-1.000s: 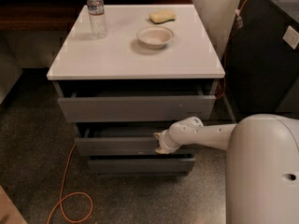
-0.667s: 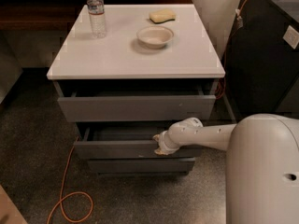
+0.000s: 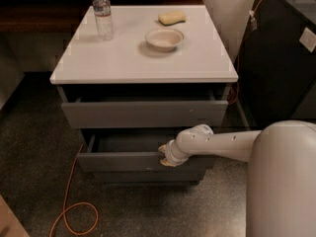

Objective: Open middle drawer

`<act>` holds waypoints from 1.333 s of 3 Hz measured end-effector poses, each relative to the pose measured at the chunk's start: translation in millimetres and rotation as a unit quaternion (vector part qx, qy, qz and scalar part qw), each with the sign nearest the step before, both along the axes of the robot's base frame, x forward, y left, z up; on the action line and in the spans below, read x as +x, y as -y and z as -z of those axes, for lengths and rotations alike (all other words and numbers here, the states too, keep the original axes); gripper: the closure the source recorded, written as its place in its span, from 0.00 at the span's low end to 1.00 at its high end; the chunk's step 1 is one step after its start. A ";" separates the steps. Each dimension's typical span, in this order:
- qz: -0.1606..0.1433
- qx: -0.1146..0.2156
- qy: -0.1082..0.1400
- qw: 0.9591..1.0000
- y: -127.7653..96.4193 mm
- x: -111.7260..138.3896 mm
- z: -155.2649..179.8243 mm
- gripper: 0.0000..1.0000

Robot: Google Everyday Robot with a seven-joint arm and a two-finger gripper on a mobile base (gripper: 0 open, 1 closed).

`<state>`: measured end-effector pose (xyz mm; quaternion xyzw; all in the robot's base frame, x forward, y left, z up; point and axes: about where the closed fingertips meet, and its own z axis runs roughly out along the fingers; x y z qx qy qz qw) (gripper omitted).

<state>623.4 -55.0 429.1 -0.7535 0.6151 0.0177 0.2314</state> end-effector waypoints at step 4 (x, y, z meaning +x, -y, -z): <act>-0.007 0.022 -0.044 0.999 -15.6 -55.8 -33.6 1.00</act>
Offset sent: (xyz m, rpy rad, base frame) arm -0.1111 0.0337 0.0619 0.0911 0.1671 0.0344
